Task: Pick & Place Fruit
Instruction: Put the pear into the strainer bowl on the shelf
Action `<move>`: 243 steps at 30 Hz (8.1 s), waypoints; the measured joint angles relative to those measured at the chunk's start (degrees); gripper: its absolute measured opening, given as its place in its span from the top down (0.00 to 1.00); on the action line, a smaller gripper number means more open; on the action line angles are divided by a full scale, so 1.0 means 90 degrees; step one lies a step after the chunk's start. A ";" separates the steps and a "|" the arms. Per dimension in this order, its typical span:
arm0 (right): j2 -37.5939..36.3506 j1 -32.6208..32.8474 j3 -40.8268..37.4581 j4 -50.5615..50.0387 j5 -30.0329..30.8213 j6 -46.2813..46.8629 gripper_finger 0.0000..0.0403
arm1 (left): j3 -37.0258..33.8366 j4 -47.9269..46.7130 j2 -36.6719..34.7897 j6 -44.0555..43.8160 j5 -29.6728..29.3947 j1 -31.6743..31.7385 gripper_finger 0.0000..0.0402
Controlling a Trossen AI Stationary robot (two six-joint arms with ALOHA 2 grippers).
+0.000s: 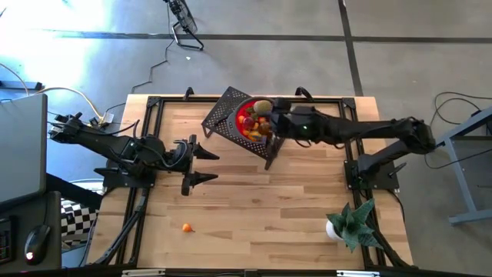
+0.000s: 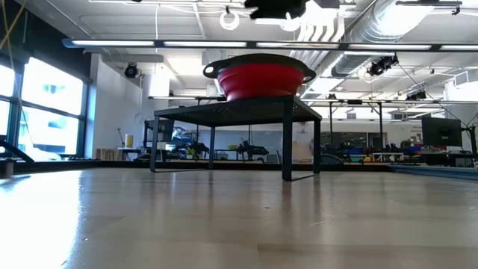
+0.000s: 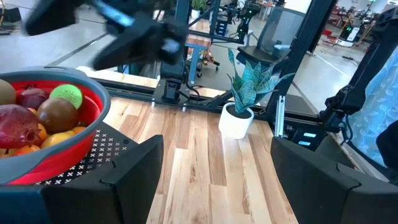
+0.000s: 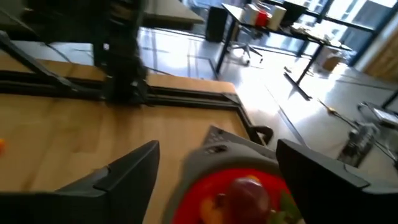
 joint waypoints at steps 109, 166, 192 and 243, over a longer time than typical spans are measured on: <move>0.1044 0.2404 -0.0002 -0.0038 0.0034 0.1897 0.92 | 0.0005 -0.3119 0.4356 -0.5951 0.0610 -0.3755 0.27; 0.0728 0.2513 -0.0001 -0.0045 -0.0063 0.1679 0.92 | 0.0360 -0.2341 0.4338 -0.5678 -0.0142 -0.3750 0.67; 0.0573 0.2685 0.0000 -0.0129 -0.0788 0.0985 0.92 | 0.1739 -0.2293 0.3434 -0.2355 -0.2163 -0.2052 0.67; -0.0083 0.4462 -0.0724 0.0249 0.4109 0.0858 0.64 | 0.2948 -0.1717 0.3432 0.0070 -0.0962 -0.0209 0.67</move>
